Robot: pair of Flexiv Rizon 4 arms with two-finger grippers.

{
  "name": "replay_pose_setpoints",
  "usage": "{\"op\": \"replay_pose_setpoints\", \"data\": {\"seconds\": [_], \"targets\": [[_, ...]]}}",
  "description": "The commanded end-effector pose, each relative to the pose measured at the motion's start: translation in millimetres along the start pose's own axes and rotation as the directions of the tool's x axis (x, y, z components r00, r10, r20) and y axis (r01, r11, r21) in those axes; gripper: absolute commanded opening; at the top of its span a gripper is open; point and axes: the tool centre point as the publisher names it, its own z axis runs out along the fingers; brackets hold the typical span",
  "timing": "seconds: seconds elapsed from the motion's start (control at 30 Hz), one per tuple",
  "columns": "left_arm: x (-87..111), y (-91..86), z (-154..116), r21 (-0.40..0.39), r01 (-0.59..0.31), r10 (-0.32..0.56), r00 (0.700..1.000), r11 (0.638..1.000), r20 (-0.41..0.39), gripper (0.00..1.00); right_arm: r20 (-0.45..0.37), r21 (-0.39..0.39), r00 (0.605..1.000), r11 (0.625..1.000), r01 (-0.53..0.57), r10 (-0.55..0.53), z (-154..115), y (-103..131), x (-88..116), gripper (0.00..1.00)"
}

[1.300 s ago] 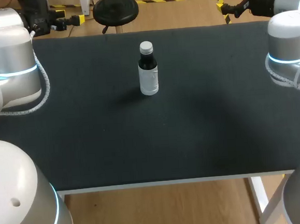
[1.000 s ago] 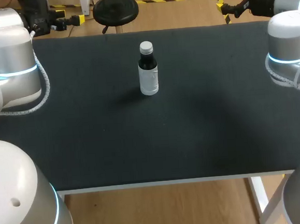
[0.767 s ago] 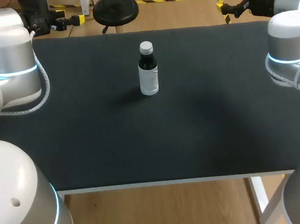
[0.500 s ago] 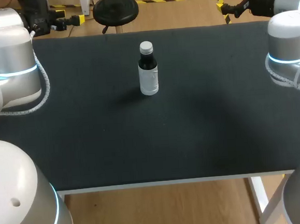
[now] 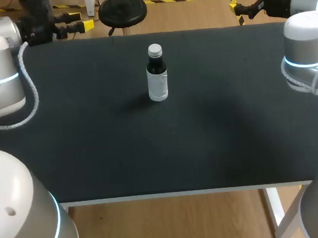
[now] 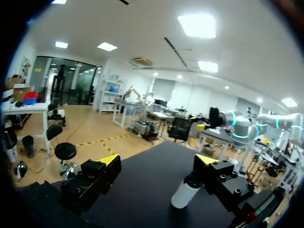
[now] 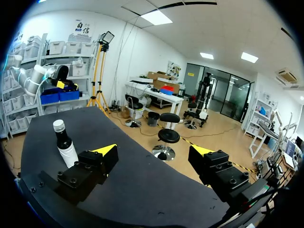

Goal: Unscrew the bottle cap

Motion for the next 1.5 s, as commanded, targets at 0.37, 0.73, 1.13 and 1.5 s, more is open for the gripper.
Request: {"op": "replay_pose_setpoints", "data": {"seconds": [0.37, 0.73, 1.13, 1.5], "targets": [[0.9, 12.2, -6.5, 0.032, -0.052, 0.058, 0.963, 0.998, -0.265, 1.00, -0.001, 0.002, 1.000, 1.000, 0.000, 0.000, 0.1, 0.0, -0.3, 1.00], [0.9, 12.2, -6.5, 0.032, -0.052, 0.058, 0.963, 0.998, -0.265, 1.00, -0.001, 0.002, 1.000, 1.000, 0.000, 0.000, 0.1, 0.0, -0.3, 1.00], [36.7, 51.4, 27.9, 0.020, -0.171, 0.166, 0.917, 0.985, -0.363, 1.00, -0.001, 0.002, 1.000, 1.000, 0.000, 0.000, 0.1, 0.0, -0.3, 1.00], [64.9, 81.3, 59.5, 0.114, -0.174, 0.206, 0.880, 0.978, -0.429, 1.00, -0.001, 0.002, 1.000, 1.000, 0.000, 0.000, 0.1, 0.0, -0.3, 1.00]]}}
